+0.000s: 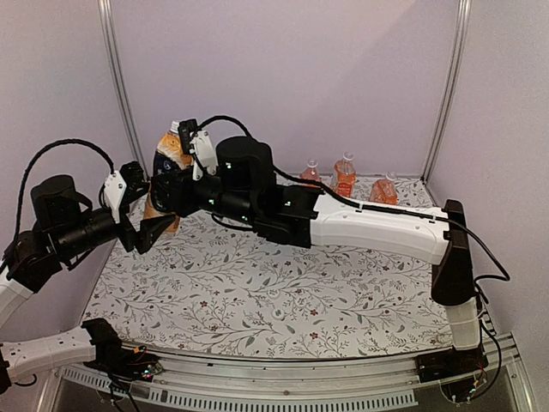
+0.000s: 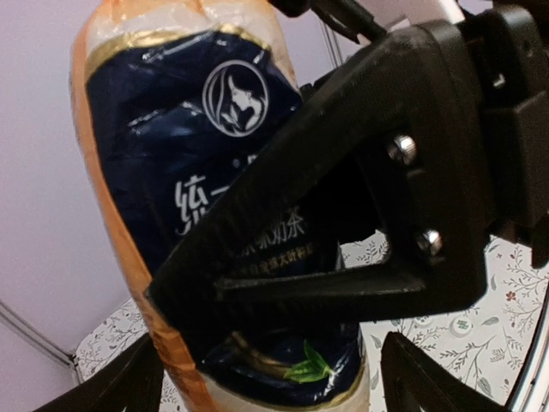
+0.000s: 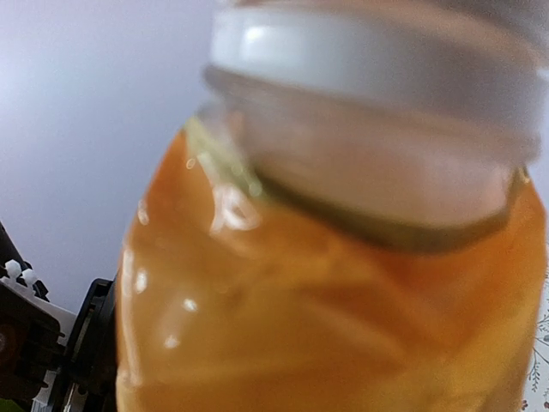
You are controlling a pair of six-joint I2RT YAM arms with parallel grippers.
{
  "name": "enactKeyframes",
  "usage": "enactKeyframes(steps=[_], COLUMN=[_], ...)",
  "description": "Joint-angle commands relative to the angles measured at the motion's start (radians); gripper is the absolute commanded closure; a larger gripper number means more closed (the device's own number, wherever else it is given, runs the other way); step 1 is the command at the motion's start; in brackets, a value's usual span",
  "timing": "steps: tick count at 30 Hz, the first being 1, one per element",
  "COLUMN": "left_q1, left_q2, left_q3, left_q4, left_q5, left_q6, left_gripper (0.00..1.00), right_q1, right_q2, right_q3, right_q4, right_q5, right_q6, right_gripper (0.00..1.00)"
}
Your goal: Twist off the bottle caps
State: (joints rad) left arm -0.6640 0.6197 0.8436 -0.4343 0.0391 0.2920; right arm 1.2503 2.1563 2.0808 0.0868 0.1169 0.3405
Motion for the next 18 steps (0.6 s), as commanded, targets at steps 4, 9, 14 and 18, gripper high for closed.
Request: enactKeyframes(steps=[4,9,14,18], left_q1=[-0.003,-0.003,-0.003,-0.003], left_q2=[0.004,0.021,0.024,0.031], left_q3=[0.002,-0.012,-0.016,-0.009], left_q4=[0.038,0.024,0.035,0.042], left_q5=[0.014,0.015,0.024,0.03], left_q6=[-0.006,-0.007,-0.042,-0.055], left_gripper=[0.29,0.19,0.14,0.24], right_q1=[0.011,0.016,0.018,0.017], right_q2=[-0.062,-0.067,-0.068,-0.072], right_q3=[-0.023,-0.03,-0.033,-0.039], right_q4=[0.039,0.053,0.062,0.062], right_q5=[-0.036,-0.042,-0.042,-0.043], right_q6=[0.035,0.049,0.043,0.036], right_gripper=[0.61,0.61,0.62,0.62])
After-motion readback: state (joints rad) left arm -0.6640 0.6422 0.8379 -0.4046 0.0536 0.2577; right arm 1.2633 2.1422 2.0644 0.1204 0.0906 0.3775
